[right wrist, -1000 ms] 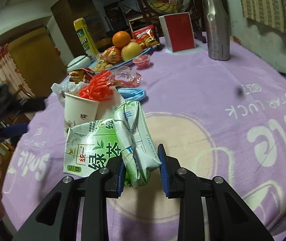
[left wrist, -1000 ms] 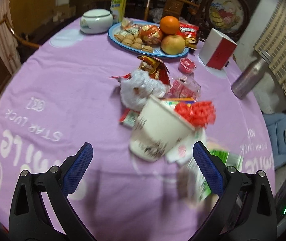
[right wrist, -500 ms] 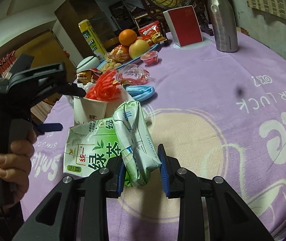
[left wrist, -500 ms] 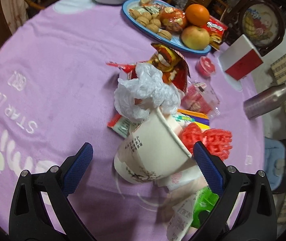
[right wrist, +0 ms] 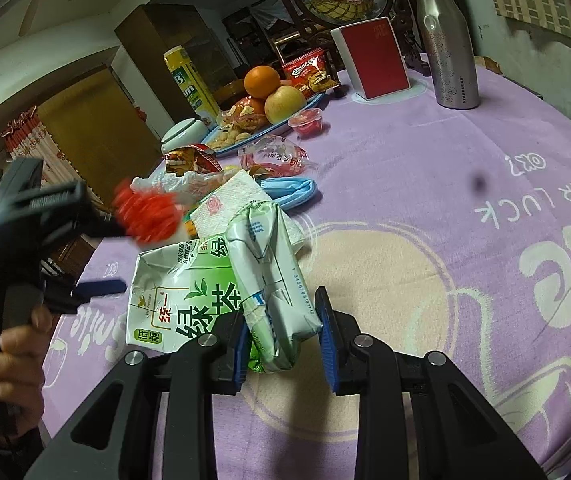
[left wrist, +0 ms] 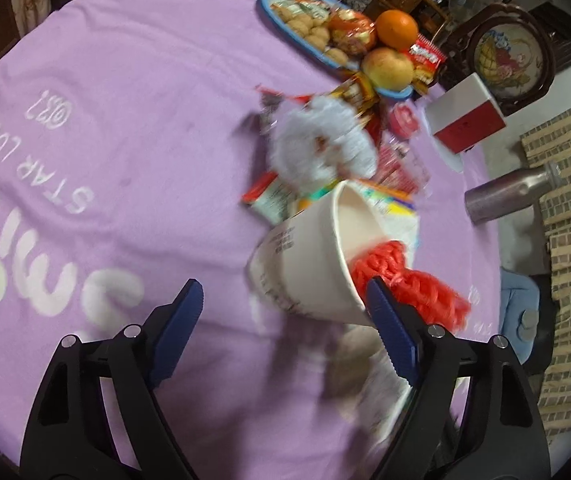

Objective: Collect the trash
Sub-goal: 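Grasp the red yarn bundle from the paper cup with the left gripper while the right gripper holds the carton, then carry both items to the red basket and open both grippers, then swing both tools back over the table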

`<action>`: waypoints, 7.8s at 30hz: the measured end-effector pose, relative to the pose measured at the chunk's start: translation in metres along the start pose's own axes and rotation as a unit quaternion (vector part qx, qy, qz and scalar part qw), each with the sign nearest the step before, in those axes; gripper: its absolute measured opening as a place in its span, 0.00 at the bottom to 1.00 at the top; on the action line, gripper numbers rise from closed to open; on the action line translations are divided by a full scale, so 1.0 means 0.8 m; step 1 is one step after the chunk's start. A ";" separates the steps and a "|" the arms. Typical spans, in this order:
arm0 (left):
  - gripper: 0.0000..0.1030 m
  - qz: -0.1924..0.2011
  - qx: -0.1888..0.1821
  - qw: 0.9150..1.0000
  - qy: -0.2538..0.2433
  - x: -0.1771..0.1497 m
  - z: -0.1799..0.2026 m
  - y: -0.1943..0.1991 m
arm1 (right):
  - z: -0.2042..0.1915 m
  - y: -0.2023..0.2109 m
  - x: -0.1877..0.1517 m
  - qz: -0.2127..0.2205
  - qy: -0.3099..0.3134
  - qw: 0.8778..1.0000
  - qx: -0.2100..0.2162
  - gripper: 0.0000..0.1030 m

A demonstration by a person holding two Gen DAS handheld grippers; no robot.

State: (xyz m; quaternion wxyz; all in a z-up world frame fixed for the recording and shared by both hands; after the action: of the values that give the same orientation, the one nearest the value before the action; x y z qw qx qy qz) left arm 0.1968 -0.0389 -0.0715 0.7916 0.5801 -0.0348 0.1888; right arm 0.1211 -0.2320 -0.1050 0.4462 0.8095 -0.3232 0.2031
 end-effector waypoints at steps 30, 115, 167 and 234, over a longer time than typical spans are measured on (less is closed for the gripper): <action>0.80 0.051 0.028 0.996 -0.070 0.017 0.026 0.031 | 0.002 0.006 0.002 0.022 0.003 1.000 -0.010 0.29; 0.30 0.117 0.106 0.978 -0.139 -0.054 -0.221 0.144 | -0.066 0.013 -0.009 0.005 0.057 0.998 0.024 0.29; 0.63 0.020 0.243 0.903 0.354 -0.408 -0.800 0.141 | -0.663 -0.199 -0.592 -0.400 0.520 0.714 0.247 0.42; 0.87 0.064 0.039 0.993 -0.086 -0.012 -0.106 0.020 | -0.039 -0.065 0.028 -0.075 0.062 0.994 -0.054 0.94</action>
State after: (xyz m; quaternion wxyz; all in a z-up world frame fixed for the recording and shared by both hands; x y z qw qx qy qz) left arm 0.1682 0.0414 -0.0870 0.7485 0.6215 -0.1325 0.1893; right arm 0.1722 -0.1926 -0.1060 0.5225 0.7918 -0.2438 0.2014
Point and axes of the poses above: each gripper's, at about its wrist camera, not at the fingertips, and y roughly against the way its jaws point, z to its right, x to its top, the point moved 7 cm from there along -y, roughly the way its jaws point, and after that the axes turned 6 degrees about x, right-handed, at the moved point
